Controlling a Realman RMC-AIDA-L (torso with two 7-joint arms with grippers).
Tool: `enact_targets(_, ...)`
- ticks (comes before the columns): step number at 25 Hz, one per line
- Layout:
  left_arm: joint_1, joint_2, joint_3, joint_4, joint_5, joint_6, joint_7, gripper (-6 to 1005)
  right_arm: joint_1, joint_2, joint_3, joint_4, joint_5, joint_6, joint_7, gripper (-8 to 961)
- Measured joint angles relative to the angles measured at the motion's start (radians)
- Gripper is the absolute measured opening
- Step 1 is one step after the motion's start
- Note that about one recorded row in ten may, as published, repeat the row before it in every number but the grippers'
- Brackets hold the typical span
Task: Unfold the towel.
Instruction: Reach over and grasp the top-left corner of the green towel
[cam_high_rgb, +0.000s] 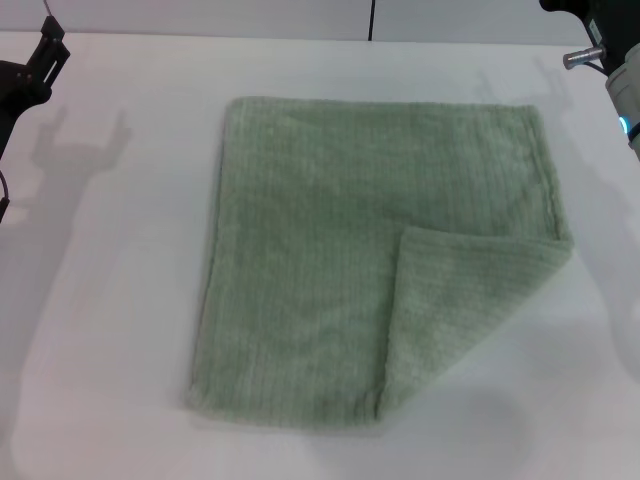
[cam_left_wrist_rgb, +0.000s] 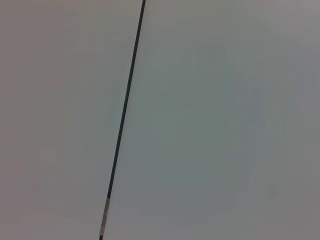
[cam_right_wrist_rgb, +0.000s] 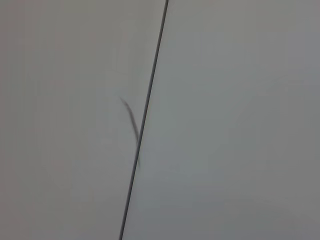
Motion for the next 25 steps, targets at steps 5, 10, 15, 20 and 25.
enact_targets(5,0.001,0.001,0.000,0.000,0.001,0.000,0.005,838,0.000,0.000,0.000,0.000,0.003,0.001,0.000,819)
enact_targets(10,-0.004,0.002,0.000,0.000,0.006,-0.001,0.008,836,0.000,0.000,0.000,-0.001,0.004,0.001,0.001,819)
enact_targets(15,-0.004,0.004,0.000,0.000,0.005,-0.001,0.008,833,0.002,0.000,0.001,-0.002,0.004,0.001,0.001,819)
enact_targets(20,-0.004,0.004,0.000,0.000,0.007,0.000,0.006,831,0.004,0.000,0.003,-0.002,0.004,0.002,0.002,819)
enact_targets(25,-0.003,0.003,0.022,0.000,0.009,-0.006,0.001,781,0.004,0.000,0.003,0.000,0.004,-0.001,0.002,819)
